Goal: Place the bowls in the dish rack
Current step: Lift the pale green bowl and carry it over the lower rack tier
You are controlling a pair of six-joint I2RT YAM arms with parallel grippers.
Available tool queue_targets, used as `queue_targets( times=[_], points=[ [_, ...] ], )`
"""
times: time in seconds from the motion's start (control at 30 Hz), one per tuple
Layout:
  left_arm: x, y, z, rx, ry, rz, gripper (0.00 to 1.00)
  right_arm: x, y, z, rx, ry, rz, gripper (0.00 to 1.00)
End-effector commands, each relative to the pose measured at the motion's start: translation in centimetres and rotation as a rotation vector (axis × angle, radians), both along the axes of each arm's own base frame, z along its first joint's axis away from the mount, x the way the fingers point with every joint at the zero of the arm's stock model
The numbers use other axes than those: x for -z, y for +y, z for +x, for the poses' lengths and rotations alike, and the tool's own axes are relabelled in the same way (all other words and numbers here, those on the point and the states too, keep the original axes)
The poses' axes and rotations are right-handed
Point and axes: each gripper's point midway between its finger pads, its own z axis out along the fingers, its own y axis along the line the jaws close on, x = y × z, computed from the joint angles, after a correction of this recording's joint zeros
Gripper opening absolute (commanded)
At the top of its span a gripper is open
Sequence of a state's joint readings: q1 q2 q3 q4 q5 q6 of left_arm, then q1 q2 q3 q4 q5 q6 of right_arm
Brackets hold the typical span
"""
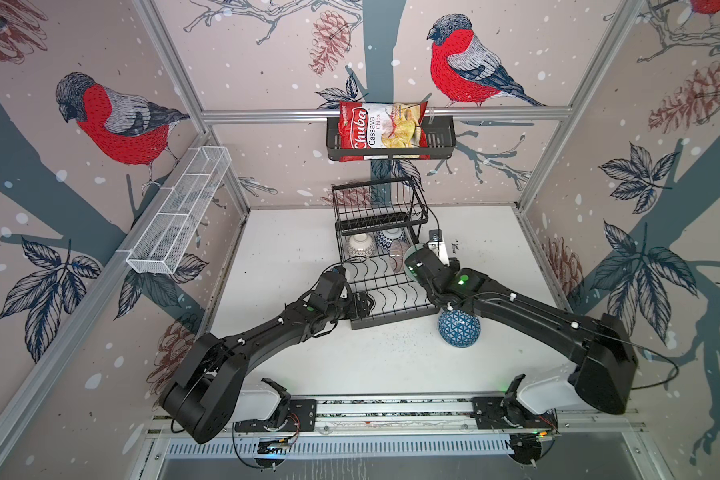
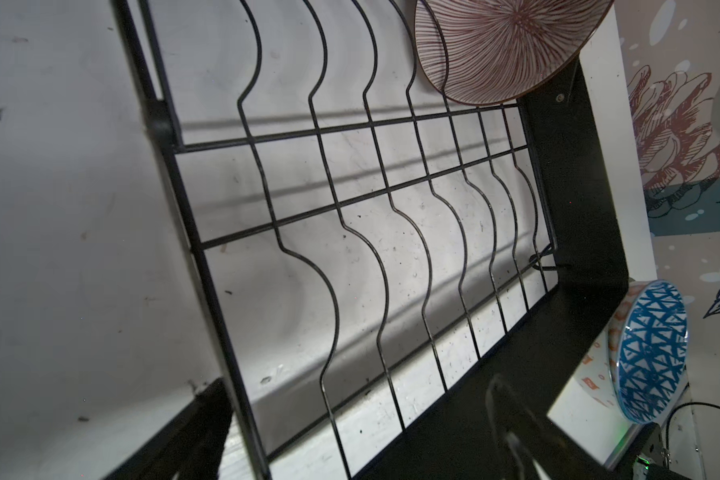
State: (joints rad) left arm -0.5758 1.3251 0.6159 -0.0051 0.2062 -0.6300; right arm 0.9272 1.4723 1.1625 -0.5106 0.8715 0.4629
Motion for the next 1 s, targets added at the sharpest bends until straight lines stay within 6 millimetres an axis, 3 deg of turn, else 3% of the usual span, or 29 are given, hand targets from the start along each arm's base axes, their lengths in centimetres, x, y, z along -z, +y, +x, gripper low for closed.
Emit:
queue_targets(
  times=[0.0, 0.37, 0.7, 0.97],
  points=[
    [-2.4, -1.9, 1.2, 0.033, -0.08, -0.083, 0.95, -1.3, 1.3, 0.2, 0.0, -0.061, -0.055, 0.0],
    [-2.7, -1.5, 1.5, 0.017, -0.101, -0.058, 0.95, -1.2, 7.4, 0.5, -0.073, -0.098, -0.138, 0.0],
    [-4.1, 0.7, 0.9, -0.047, -0.161, -0.024, 0.96, -0.5, 9.2, 1.6, -0.068, -0.113, -0.201, 0.0],
    [-3.3, 4.4, 0.1, -0.17, -0.162, 0.059, 0.96, 0.0, 10.2, 2.4, -0.069, -0.124, -0.248, 0.0]
  ],
)
